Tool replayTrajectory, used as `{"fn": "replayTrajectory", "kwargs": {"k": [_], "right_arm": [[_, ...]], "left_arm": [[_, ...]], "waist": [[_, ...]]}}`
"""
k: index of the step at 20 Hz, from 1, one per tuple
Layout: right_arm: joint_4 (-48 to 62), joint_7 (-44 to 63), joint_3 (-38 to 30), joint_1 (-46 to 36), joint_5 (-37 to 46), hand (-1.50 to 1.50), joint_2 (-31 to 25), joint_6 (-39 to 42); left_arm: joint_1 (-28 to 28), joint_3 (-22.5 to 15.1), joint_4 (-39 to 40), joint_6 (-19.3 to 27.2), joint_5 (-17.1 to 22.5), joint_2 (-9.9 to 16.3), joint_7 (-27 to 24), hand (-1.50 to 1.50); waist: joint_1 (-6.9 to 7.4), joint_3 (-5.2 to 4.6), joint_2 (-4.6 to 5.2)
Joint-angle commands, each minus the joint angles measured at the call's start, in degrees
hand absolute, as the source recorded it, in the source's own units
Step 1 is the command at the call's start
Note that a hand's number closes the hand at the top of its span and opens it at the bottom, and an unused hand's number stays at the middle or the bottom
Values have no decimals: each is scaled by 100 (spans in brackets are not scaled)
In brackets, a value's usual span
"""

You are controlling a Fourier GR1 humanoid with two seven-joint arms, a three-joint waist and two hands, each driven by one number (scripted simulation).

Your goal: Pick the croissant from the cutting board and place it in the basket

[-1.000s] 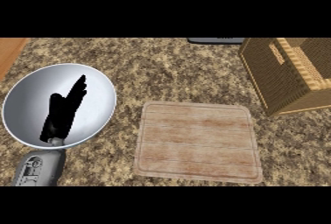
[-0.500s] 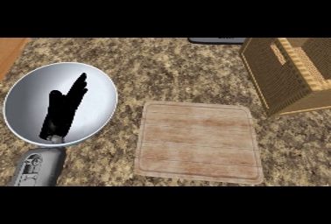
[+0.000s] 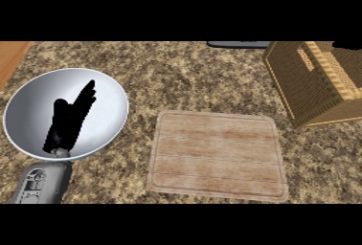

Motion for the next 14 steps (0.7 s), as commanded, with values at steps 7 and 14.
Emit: {"fn": "replayTrajectory", "kwargs": {"k": [7,14], "right_arm": [[-59,-241,-910,71,-662,-150,-394,-1297],[61,-331,-1559,601,-1274,-150,-1360,-835]], "left_arm": [[-389,184,350,65,4,76,22,0],[30,151,122,-5,43,61,-45,0]], "waist": [[-90,-9,11],[-116,-6,-18]]}}
